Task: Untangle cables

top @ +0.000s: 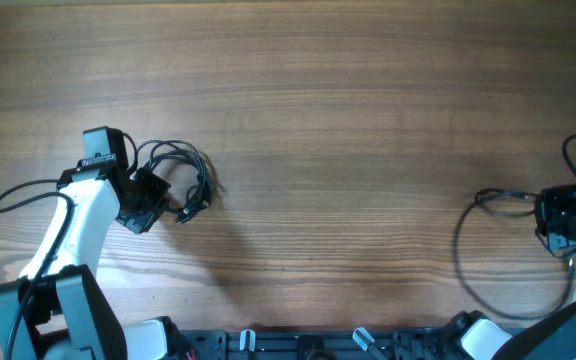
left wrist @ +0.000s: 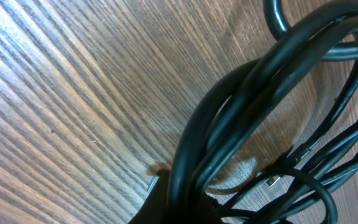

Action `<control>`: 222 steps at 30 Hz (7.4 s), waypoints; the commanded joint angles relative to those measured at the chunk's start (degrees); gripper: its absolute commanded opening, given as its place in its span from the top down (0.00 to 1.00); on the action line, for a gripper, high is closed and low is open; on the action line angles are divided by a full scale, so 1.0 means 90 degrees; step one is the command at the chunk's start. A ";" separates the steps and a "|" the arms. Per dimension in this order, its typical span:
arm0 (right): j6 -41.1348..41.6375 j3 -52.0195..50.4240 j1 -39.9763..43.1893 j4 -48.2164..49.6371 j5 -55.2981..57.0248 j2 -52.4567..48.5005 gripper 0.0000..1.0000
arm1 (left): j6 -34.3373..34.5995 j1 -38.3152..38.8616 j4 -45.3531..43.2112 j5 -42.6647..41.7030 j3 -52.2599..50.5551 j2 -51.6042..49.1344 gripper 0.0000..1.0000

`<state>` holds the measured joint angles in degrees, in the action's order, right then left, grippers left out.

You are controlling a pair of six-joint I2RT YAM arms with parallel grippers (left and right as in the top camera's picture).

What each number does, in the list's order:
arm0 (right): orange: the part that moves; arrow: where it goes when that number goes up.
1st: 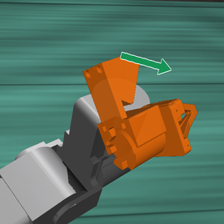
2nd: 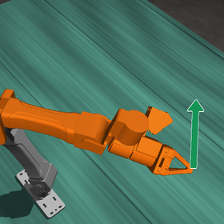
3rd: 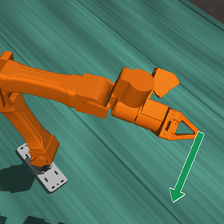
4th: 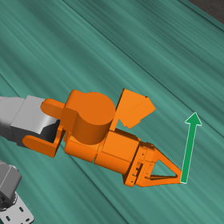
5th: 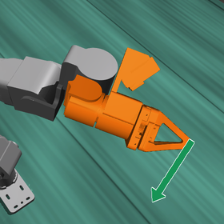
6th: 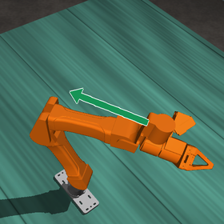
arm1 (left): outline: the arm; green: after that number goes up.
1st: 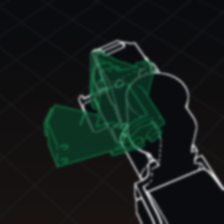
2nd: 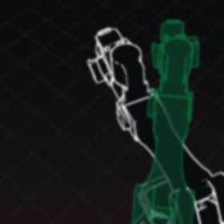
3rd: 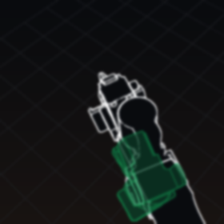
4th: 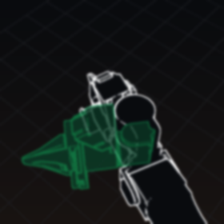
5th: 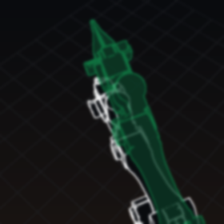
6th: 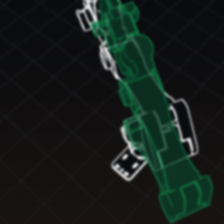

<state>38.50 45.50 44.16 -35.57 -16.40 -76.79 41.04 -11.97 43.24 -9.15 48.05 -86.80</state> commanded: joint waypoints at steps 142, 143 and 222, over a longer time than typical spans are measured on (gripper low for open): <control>-0.2259 0.2302 -0.3881 0.0636 0.1479 -0.1307 0.00 | -0.1042 0.0860 -0.0546 -0.1481 -0.0102 -0.0036 0.96; -0.2261 0.2302 -0.3881 0.0636 0.1479 -0.1307 0.00 | -0.1042 0.0860 -0.0546 -0.1481 -0.0104 -0.0036 0.96; -0.0389 0.2392 -0.9753 0.0138 0.0583 -0.1654 0.68 | -0.4187 0.0860 -0.0372 -0.5554 -0.0107 -0.0036 0.96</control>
<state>33.85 66.11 -43.46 -36.10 -12.97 -91.33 6.24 -4.54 39.64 -56.71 47.29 -86.80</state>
